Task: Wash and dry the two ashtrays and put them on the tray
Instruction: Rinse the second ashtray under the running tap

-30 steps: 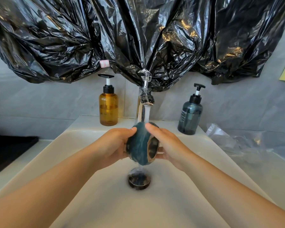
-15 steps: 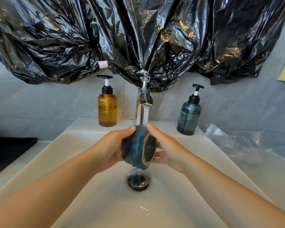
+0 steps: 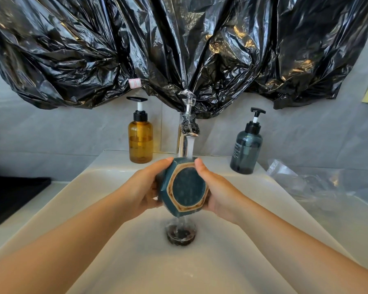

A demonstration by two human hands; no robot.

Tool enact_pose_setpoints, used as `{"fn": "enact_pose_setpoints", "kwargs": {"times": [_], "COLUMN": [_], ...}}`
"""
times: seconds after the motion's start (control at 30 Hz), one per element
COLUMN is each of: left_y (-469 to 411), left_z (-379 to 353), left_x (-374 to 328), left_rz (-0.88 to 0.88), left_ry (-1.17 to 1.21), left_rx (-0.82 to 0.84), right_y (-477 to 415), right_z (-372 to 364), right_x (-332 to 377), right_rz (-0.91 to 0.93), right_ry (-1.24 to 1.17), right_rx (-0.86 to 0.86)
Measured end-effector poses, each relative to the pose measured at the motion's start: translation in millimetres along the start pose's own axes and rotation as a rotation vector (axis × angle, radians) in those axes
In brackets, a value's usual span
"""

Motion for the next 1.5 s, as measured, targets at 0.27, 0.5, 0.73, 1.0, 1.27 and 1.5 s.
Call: {"fn": "enact_pose_setpoints", "kwargs": {"times": [0.27, 0.5, 0.73, 1.0, 1.27, 1.5], "left_y": [2, 4, -1, -1, -6, -3], "left_z": [3, 3, 5, 3, 8, 6], "left_x": [-4, -3, -3, 1, 1, 3], "left_rz": [-0.053, -0.062, -0.038, -0.061, 0.012, -0.07], "left_ry": [-0.161, 0.128, -0.028, -0.058, 0.194, -0.007], "left_rx": [0.046, 0.083, 0.0, 0.08, 0.072, 0.127], "right_y": [3, 3, 5, 6, 5, 12], "right_z": [-2, 10, 7, 10, 13, 9], "right_x": [9, 10, 8, 20, 15, 23], "right_rz": [0.252, 0.163, 0.082, 0.326, 0.148, 0.329], "right_ry": [0.253, 0.011, 0.069, 0.222, -0.025, 0.22], "right_rx": [-0.104, 0.014, 0.051, -0.122, 0.061, 0.056]}}
Point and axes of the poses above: each hand's wrist, its own y-axis away from the middle knuckle, its own z-axis out of the back of the hand, x = y × z, the point moved 1 cm from there along -y, towards the middle knuckle, and after that the axes turned 4 degrees about -y, right-handed, at the moved point
